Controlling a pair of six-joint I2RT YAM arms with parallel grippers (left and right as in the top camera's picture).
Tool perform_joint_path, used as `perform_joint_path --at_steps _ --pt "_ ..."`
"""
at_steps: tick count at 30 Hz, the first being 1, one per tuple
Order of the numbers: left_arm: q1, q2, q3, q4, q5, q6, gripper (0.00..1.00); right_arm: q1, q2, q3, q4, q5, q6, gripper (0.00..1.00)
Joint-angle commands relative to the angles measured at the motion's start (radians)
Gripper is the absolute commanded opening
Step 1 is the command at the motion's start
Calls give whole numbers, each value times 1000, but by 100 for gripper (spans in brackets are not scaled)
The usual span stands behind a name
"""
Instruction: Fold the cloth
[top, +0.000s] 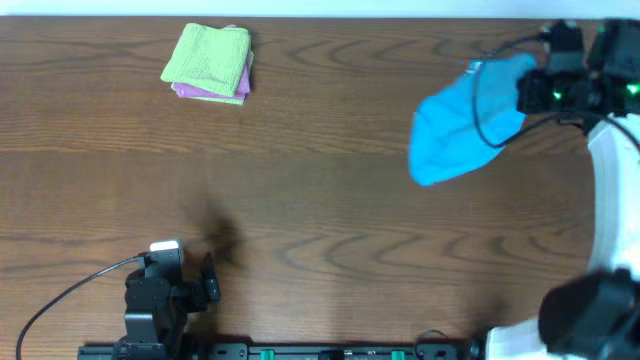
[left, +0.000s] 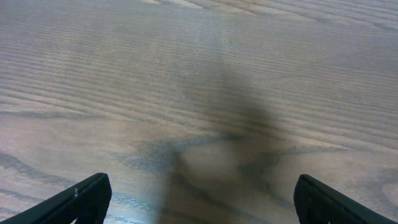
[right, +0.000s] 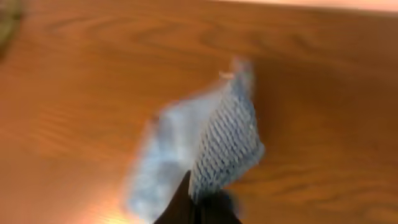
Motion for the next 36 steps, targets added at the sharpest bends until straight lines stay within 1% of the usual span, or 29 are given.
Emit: perform_joint_path --at_steps 1,3,5,7,9,11,16,20,22,25,27,29,31,34,35,36 --pt "7 -6 -35 -43 4 7 95 153 -64 42 -117 25 -92 1" --pt "7 -6 -35 -43 4 7 95 237 -93 45 -181 125 -59 1" --pt "7 -6 -35 -43 4 7 95 276 -129 45 -230 316 47 1" --pt "7 -6 -35 -43 4 7 95 276 -170 45 -258 462 136 1" --pt "7 -6 -35 -43 4 7 95 256 -220 45 -278 541 198 1" --pt "7 -6 -35 -43 4 7 95 214 -277 45 -293 556 220 1" --pt "7 -6 -35 -43 4 7 95 8 -454 45 -358 548 202 1" --pt "7 -6 -35 -43 4 7 95 -128 -546 45 -401 544 129 1" --pt "7 -6 -35 -43 4 7 95 -149 -570 45 -407 544 100 1" --pt "7 -6 -35 -43 4 7 95 -135 -575 45 -429 509 75 1" --pt "7 -6 -35 -43 4 7 95 -97 -554 45 -467 455 75 1" --pt "7 -6 -35 -43 4 7 95 -39 -509 44 -512 401 129 2" --pt "7 -6 -35 -43 4 7 95 33 -457 36 -522 386 204 2" --pt "7 -6 -35 -43 4 7 95 142 -348 30 -462 389 330 1" --pt "7 -6 -35 -43 4 7 95 177 -304 30 -423 398 375 9" --pt "7 -6 -35 -43 4 7 95 211 -254 30 -379 407 427 25"
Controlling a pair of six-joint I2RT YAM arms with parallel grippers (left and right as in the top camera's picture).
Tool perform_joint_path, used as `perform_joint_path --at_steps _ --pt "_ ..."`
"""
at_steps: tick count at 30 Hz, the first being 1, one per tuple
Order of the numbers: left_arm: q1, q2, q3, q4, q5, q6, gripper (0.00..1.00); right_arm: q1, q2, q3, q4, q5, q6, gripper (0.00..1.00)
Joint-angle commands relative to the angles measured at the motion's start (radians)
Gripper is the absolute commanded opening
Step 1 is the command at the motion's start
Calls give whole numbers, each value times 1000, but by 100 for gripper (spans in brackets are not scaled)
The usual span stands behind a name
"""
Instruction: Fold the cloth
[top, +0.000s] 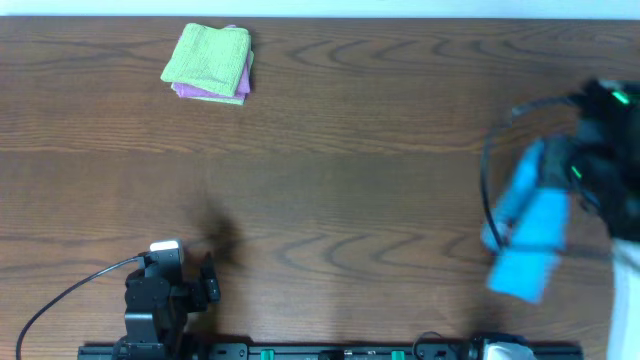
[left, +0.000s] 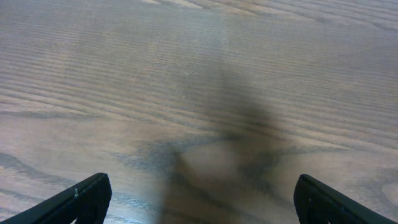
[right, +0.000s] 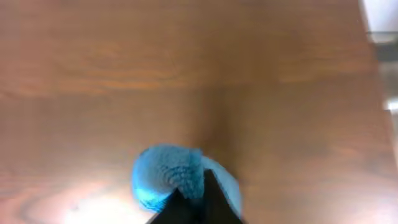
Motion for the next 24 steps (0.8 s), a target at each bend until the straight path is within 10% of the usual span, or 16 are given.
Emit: perform_joint_path --at_steps 1,2,3,11,20,24 --pt "7 -6 -35 -43 4 7 95 106 146 -8 95 0 204 35" --pt "7 -6 -35 -43 4 7 95 133 201 -8 147 5 229 56" --pt "7 -6 -35 -43 4 7 95 152 252 -8 193 6 233 99" --pt "7 -6 -35 -43 4 7 95 291 557 -8 365 -87 288 99" --pt "7 -6 -35 -43 4 7 95 314 414 -8 131 -19 344 99" --pt "7 -6 -35 -43 4 7 95 314 311 -70 27 -4 150 99"
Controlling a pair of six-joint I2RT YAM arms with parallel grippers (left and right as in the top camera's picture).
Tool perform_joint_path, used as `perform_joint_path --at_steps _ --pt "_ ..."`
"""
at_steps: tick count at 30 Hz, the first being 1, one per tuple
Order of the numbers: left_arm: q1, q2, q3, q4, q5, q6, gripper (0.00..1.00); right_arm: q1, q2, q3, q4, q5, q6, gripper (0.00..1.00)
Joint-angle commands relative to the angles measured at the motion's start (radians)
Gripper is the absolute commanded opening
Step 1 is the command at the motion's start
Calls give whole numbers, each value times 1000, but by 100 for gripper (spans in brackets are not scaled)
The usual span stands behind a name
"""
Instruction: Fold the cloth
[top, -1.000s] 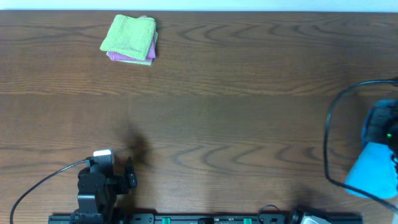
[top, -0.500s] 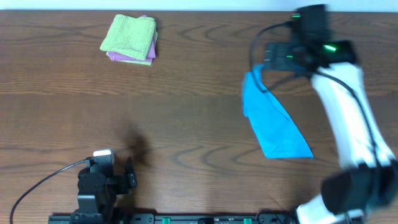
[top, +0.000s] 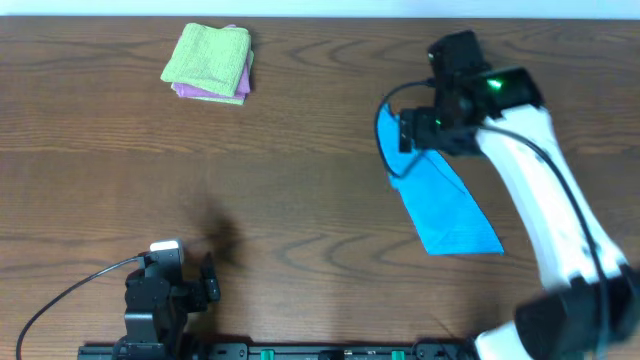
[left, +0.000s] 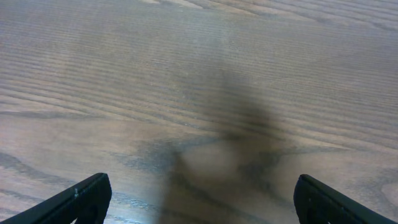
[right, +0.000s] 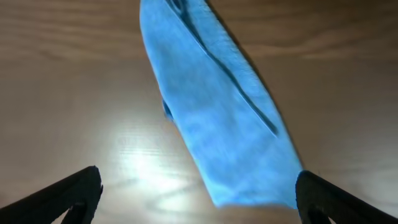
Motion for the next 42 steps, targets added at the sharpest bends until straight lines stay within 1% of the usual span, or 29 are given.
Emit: perform_joint_path --at_steps 1,2,4,8,10,14,17,20,21,22,24,26,31,33,42 --pt "7 -6 -34 -43 4 7 95 -1 -86 -83 -13 22 -150 99" --pt "7 -6 -34 -43 4 7 95 -4 -114 -158 6 -2 -200 99" --pt "7 -6 -34 -43 4 7 95 -10 -146 -272 55 -45 -237 99" --pt "7 -6 -34 -43 4 7 95 -51 -179 -543 258 -156 -294 99" --pt "7 -6 -34 -43 4 7 95 -93 -179 -630 357 -154 -309 99" --pt "7 -6 -34 -43 4 7 95 -191 -177 -710 484 -183 -351 99" --pt "7 -6 -34 -43 4 7 95 -254 -176 -735 522 -260 -373 99" --pt "7 -6 -34 -43 4 7 95 -284 -160 -745 523 -263 -373 99" --pt "7 -6 -34 -43 4 7 95 -291 -147 -750 526 -268 -373 95" --pt "7 -6 -34 -43 4 7 95 -292 -131 -752 526 -277 -372 89" --pt "7 -6 -34 -44 4 7 95 -291 -103 -752 528 -290 -372 86" --pt "7 -6 -34 -43 4 7 95 -287 -68 -752 536 -289 -372 81" --pt "7 -6 -34 -43 4 7 95 -287 -14 -752 577 -245 -373 84" --pt "7 -6 -34 -43 4 7 95 -287 -16 -752 587 -221 -372 87" --pt "7 -6 -34 -43 4 7 95 -303 -20 -752 641 -169 -373 88"
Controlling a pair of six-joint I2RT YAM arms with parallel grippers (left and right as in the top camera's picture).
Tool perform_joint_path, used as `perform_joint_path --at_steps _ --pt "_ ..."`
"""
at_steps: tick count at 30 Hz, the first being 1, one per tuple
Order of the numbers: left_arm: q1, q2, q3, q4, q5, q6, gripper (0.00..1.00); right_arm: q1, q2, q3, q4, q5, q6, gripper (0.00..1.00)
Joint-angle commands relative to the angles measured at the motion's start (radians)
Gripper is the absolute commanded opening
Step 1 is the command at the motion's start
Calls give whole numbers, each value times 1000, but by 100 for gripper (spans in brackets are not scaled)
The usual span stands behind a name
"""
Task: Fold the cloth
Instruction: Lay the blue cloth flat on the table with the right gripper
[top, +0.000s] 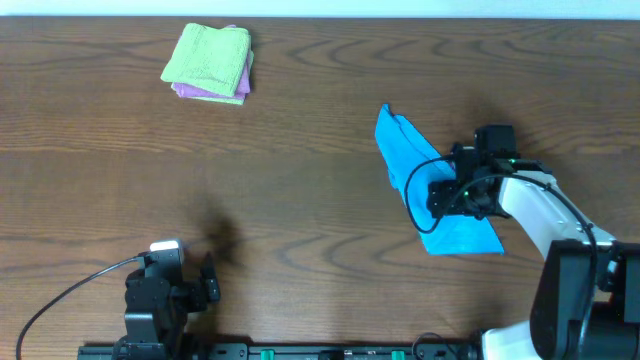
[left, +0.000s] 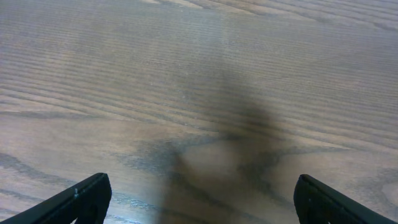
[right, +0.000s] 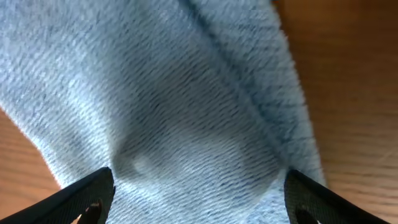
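Observation:
The blue cloth (top: 402, 138) lies on the table right of centre as a long strip, running from the far left to the near right. My right gripper (top: 438, 196) sits low over its near half, open. In the right wrist view the blue cloth (right: 199, 93) fills the frame, with a ridge along it, and the right gripper (right: 198, 183) has its fingers wide apart on either side. My left gripper (top: 211, 284) rests at the table's near left edge, far from the cloth. In its own view the left gripper (left: 200, 190) is open over bare wood.
A folded stack, a green cloth on a purple one (top: 208, 62), lies at the far left of the wooden table (top: 300, 200). A black cable loops from the right wrist over the blue cloth.
My right gripper, open both then and now, has moved from above the cloth's far end to low over its near half. The cloth lies as before. The left arm has not moved.
My right gripper was shut on the blue cloth, holding it up at the far right, then nearer at the right edge. Then the cloth lay stretched out on the table with the gripper open above it. Now the gripper is close over the near half.

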Motion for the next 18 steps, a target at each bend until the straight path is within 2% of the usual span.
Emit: perform_joint_path --at_steps 1,3,4,6,8,10,13,16,18 --pt "7 -6 -34 -44 4 7 95 -18 -4 -6 26 24 -10 87" --pt "7 -6 -34 -44 4 7 95 -18 -4 -6 41 22 -10 85" --pt "7 -6 -34 -44 4 7 95 -18 -4 -6 47 20 -11 78" --pt "7 -6 -34 -44 4 7 95 -21 3 -6 63 20 -11 70" --pt "7 -6 -34 -44 4 7 95 -21 20 -6 77 19 -11 70" --pt "7 -6 -34 -44 4 7 95 -19 42 -6 84 19 -10 64" --pt "7 -6 -34 -44 4 7 95 -18 55 -6 83 19 -10 43" --pt "7 -6 -34 -44 4 7 95 -17 55 -6 83 20 -10 41" --pt "7 -6 -34 -44 4 7 95 -17 55 -6 83 20 -10 23"
